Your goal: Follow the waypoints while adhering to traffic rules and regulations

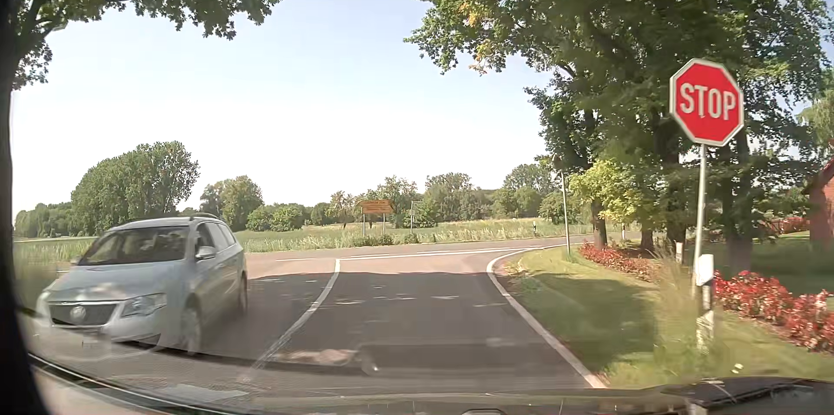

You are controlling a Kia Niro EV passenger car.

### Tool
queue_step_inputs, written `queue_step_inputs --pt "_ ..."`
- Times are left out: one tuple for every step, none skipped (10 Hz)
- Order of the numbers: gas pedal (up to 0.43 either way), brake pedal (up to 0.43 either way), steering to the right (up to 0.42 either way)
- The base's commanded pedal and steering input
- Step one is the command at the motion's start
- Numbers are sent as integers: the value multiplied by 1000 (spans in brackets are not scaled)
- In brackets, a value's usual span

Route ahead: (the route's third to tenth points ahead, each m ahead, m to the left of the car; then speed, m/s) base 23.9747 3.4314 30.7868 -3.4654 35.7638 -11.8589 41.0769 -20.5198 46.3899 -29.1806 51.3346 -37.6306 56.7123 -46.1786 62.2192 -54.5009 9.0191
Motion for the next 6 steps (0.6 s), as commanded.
queue_step_inputs --pt "0 177 -24" --pt "0 183 -24" --pt "0 189 -24" --pt "0 207 -25" --pt "0 220 -24" --pt "0 232 -22"
